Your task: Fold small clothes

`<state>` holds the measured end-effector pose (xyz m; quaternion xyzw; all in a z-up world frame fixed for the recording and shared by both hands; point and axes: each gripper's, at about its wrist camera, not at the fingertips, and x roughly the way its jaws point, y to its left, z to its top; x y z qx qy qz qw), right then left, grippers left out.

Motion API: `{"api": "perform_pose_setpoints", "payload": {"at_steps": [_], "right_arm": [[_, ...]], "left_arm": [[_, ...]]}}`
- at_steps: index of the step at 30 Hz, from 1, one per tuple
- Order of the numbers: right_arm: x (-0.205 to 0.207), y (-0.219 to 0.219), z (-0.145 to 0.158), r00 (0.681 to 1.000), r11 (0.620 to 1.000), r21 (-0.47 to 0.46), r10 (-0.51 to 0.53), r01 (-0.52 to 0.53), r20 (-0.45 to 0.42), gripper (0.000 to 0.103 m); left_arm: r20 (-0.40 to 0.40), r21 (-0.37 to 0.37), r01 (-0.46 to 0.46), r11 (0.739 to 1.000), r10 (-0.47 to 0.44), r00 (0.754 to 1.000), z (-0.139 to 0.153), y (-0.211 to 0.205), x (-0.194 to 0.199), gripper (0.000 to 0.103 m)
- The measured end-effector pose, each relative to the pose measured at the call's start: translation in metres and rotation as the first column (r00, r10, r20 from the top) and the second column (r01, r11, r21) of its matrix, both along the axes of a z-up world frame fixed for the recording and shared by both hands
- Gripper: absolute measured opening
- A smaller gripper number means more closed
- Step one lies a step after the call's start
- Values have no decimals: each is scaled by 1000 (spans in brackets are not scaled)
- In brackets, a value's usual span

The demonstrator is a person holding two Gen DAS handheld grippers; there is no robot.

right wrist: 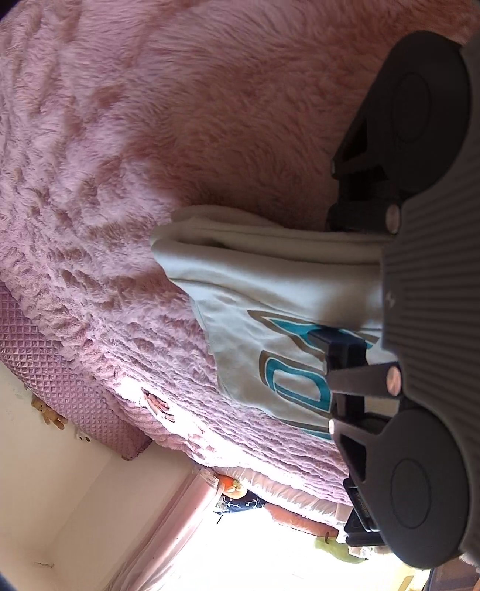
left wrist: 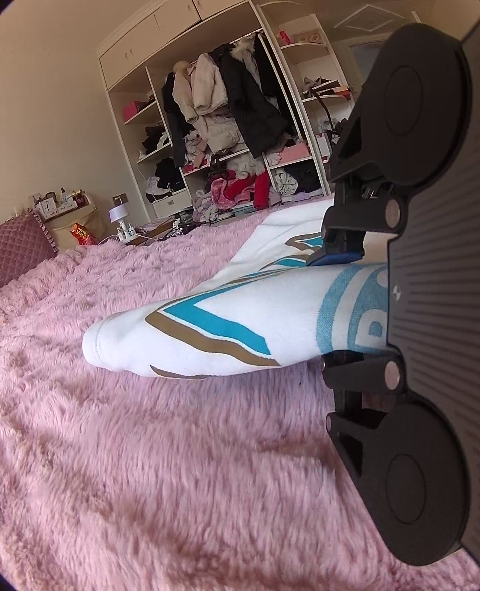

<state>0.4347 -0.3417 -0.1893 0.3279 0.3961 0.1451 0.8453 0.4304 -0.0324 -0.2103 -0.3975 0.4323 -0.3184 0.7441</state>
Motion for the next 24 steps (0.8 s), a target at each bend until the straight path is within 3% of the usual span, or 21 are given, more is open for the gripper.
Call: {"api": "perform_pose_setpoints", "payload": {"at_steps": [3, 7, 17, 24], "right_arm": [[-4, 9, 21, 1000, 999, -36, -7, 7, 3, 29], [-18, 14, 52, 999, 1000, 4, -9, 9, 38, 29], [-80, 82, 156, 980, 995, -9, 101, -101, 173, 29], [-135, 148, 183, 963, 986, -15, 164, -165, 213, 28]], "left_arm": [[6, 21, 17, 1000, -17, 1000, 22, -2, -4, 32], [72, 62, 32, 998, -37, 997, 61, 3, -19, 32], [193, 94, -29, 995, 11, 981, 157, 68, -91, 32], [202, 113, -90, 989, 66, 977, 170, 122, -145, 32]]}}
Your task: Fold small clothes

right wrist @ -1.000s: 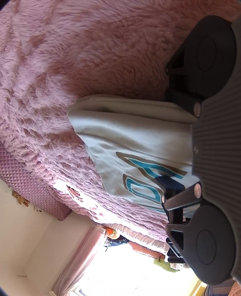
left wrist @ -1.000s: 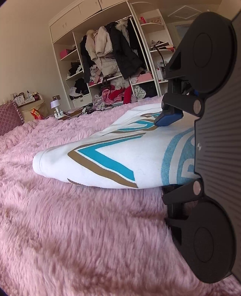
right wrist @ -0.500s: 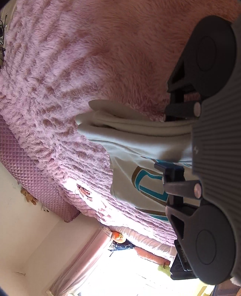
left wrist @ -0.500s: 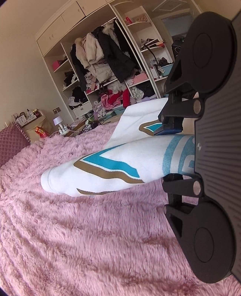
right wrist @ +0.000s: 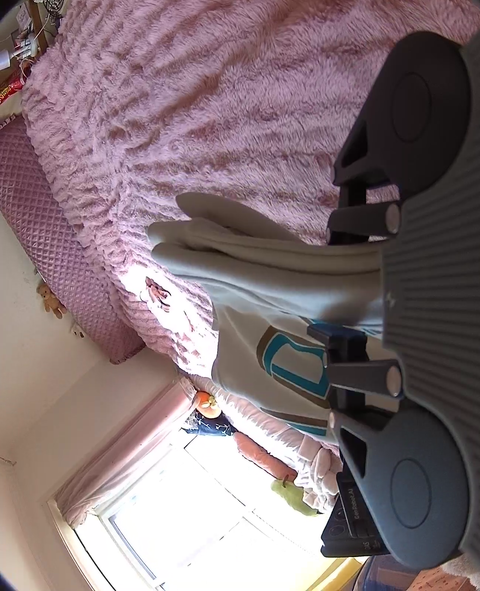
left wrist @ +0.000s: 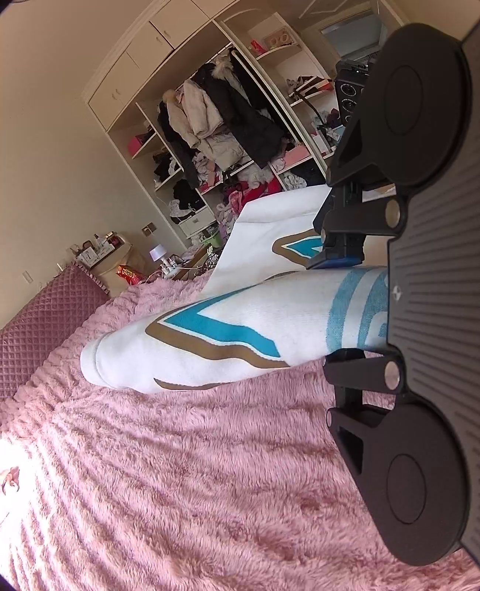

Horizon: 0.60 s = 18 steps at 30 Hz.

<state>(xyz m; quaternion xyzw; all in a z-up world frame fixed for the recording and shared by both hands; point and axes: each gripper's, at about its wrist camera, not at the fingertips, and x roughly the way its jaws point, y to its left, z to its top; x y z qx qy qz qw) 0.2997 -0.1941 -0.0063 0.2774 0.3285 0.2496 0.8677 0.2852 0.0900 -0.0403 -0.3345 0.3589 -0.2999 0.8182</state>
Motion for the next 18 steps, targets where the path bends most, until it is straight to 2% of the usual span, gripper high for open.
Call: {"api": "perform_pose_setpoints", "payload": {"at_steps": [7, 12, 18], "right_arm": [[-25, 45, -23, 998, 999, 0, 41, -41, -42, 28], [-30, 66, -60, 993, 999, -19, 48, -50, -105, 28], [-25, 72, -103, 983, 999, -30, 32, -38, -179, 28]], "left_arm": [[-51, -9, -45, 999, 44, 998, -31, 41, -22, 32], [-115, -19, -45, 999, 43, 992, -71, 61, -19, 32], [-175, -17, -23, 1000, 20, 984, -114, 65, -7, 32]]}}
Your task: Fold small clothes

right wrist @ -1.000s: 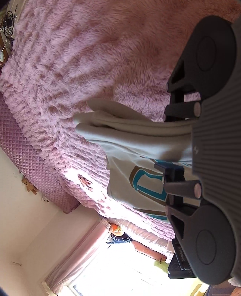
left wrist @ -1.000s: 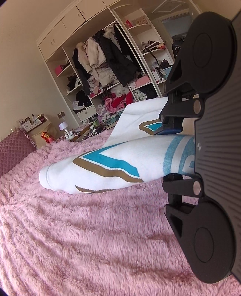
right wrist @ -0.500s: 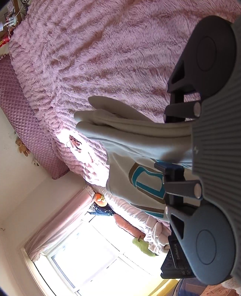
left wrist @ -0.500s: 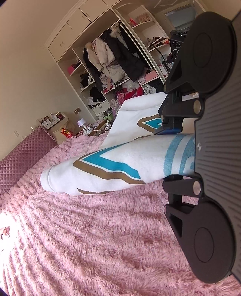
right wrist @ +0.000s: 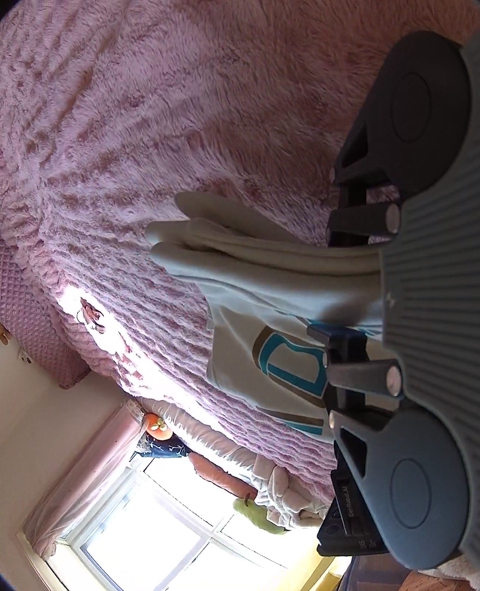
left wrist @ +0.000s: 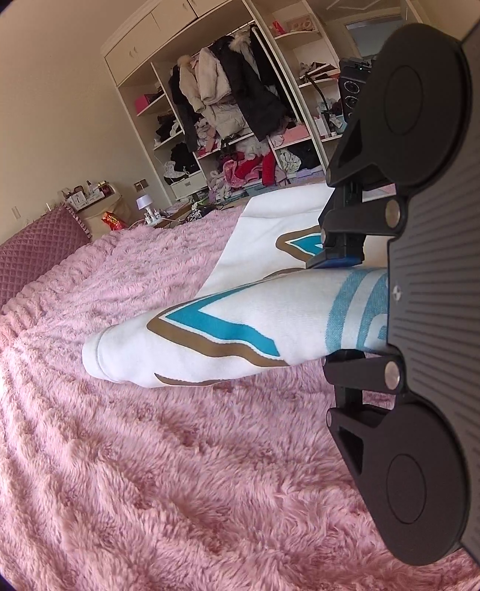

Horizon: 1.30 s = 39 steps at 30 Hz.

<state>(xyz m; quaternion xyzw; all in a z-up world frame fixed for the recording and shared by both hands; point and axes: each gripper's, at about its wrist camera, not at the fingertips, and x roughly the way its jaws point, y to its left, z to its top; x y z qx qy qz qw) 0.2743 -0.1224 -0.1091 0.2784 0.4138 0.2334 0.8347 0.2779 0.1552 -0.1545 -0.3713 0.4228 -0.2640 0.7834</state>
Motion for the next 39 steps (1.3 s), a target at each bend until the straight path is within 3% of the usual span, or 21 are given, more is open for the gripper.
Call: {"api": "perform_pose_setpoints", "payload": {"at_steps": [11, 13, 16, 18, 23, 24, 27, 30, 34, 39], "right_arm": [[30, -15, -59, 997, 1000, -23, -10, 9, -74, 25], [31, -17, -64, 997, 1000, -28, -4, 2, -71, 26], [29, -18, -62, 998, 999, -46, -1, -1, -56, 29], [25, -21, -49, 999, 997, -81, 0, -3, -33, 32], [-6, -36, -2, 993, 982, -181, -30, 50, 110, 34], [-15, -37, 8, 990, 982, -185, -20, 46, 140, 34], [-46, -26, 34, 974, 973, -233, 64, -12, 215, 34], [-81, 0, 46, 940, 943, -318, 196, -102, 279, 34], [-112, 28, 34, 907, 891, -417, 313, -178, 282, 34], [-121, 34, 3, 926, 866, -466, 311, -183, 214, 34]], "left_arm": [[-84, 42, 19, 999, -16, 996, -55, 7, 20, 36], [-95, 64, 23, 998, -16, 995, -53, 7, 20, 44], [-105, 136, 50, 989, -35, 994, -34, 8, 17, 45], [-79, 233, 74, 970, -57, 995, -13, 8, 10, 47], [77, 521, 49, 852, -104, 992, 47, 1, -42, 47], [109, 536, 35, 844, -110, 988, 56, -1, -55, 47], [174, 523, 20, 852, -130, 976, 76, -13, -93, 49], [248, 564, -22, 826, -143, 958, 81, -36, -131, 52], [284, 617, -50, 786, -162, 945, 71, -63, -159, 53], [245, 649, -55, 759, -140, 959, 45, -75, -174, 53]]}}
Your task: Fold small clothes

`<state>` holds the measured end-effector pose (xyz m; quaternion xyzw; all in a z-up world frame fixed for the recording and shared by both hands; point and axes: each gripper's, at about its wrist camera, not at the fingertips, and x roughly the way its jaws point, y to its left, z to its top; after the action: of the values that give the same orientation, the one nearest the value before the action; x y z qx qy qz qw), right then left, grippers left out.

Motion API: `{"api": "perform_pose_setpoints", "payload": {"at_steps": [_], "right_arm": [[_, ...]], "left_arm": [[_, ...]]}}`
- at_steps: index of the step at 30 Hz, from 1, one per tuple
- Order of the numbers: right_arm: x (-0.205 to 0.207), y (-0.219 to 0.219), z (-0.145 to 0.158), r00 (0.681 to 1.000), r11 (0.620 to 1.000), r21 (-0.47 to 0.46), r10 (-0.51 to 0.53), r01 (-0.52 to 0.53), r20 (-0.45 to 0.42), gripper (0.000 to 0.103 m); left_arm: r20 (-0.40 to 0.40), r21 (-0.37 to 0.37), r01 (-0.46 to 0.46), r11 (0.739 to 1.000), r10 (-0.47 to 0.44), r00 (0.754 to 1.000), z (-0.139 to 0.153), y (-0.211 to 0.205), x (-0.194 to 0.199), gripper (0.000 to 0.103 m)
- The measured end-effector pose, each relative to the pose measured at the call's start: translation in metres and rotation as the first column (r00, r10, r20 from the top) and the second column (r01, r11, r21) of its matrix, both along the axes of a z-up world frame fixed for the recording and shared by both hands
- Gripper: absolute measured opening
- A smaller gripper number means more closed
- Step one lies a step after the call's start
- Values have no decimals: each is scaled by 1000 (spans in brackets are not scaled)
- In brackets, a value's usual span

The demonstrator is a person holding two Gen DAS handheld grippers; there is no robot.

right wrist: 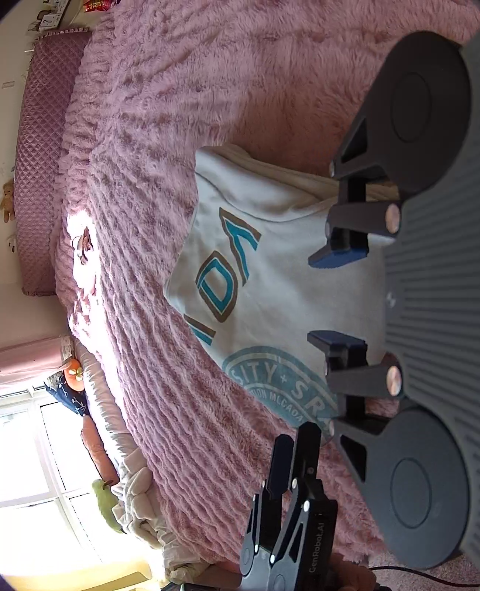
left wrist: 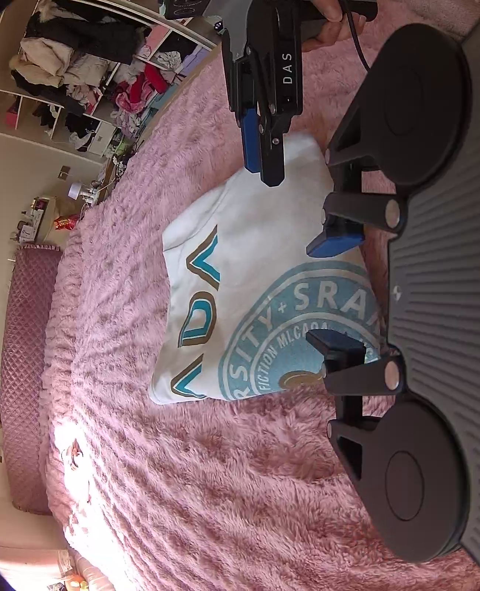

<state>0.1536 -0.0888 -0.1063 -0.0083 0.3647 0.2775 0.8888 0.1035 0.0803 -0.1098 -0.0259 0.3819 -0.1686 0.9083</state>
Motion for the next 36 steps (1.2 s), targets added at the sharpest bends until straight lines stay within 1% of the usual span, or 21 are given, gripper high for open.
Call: {"api": "perform_pose_setpoints", "payload": {"at_steps": [3, 5, 9, 11, 14, 17, 19, 22, 25, 28, 30, 32, 34, 36], "right_arm": [[-1, -5, -19, 999, 999, -34, -36, 35, -28, 34], [3, -11, -31, 996, 998, -20, -56, 55, -68, 34], [8, -17, -49, 990, 997, 16, -79, 81, -115, 33], [11, -17, -55, 988, 996, 24, -86, 89, -130, 34], [13, -17, -53, 987, 995, 33, -88, 94, -136, 34], [13, -20, -38, 989, 993, 75, -81, 91, -128, 34], [15, -23, -26, 991, 991, 101, -79, 89, -107, 34], [27, -21, -10, 994, 989, 109, -93, 98, -56, 35], [45, -18, -2, 992, 985, 118, -122, 123, -16, 36], [64, -10, 0, 991, 985, 112, -134, 130, 25, 37], [79, -6, -5, 989, 984, 113, -143, 139, 26, 37], [94, -4, -14, 987, 982, 105, -162, 160, 16, 37], [106, -3, -23, 982, 978, 89, -191, 189, 10, 37], [117, -6, -32, 978, 974, 91, -207, 207, -2, 37]], "left_arm": [[-51, -18, -11, 1000, 10, 999, -14, 2, 3, 53], [-85, -40, -16, 999, 13, 996, -25, 6, 6, 53], [-107, -49, -14, 999, 8, 994, -38, 9, 11, 53], [-118, -51, -18, 999, 12, 993, -40, 9, 14, 53], [-115, -46, -13, 999, 8, 993, -31, 8, 17, 53], [-62, -58, 7, 998, -10, 998, -15, 6, 18, 53], [-28, -68, -3, 998, 1, 1000, -5, 8, 23, 53], [18, -83, -32, 996, 33, 999, 8, 9, 45, 53], [34, -93, -76, 993, 80, 996, 10, 9, 70, 53], [28, -140, -117, 983, 122, 992, 5, 12, 91, 53], [7, -169, -141, 975, 145, 989, -1, 15, 106, 53], [-19, -172, -172, 970, 172, 985, -10, 16, 118, 53], [-33, -165, -180, 970, 176, 984, -19, 16, 126, 53], [-40, -155, -179, 972, 175, 984, -26, 17, 132, 53]]}}
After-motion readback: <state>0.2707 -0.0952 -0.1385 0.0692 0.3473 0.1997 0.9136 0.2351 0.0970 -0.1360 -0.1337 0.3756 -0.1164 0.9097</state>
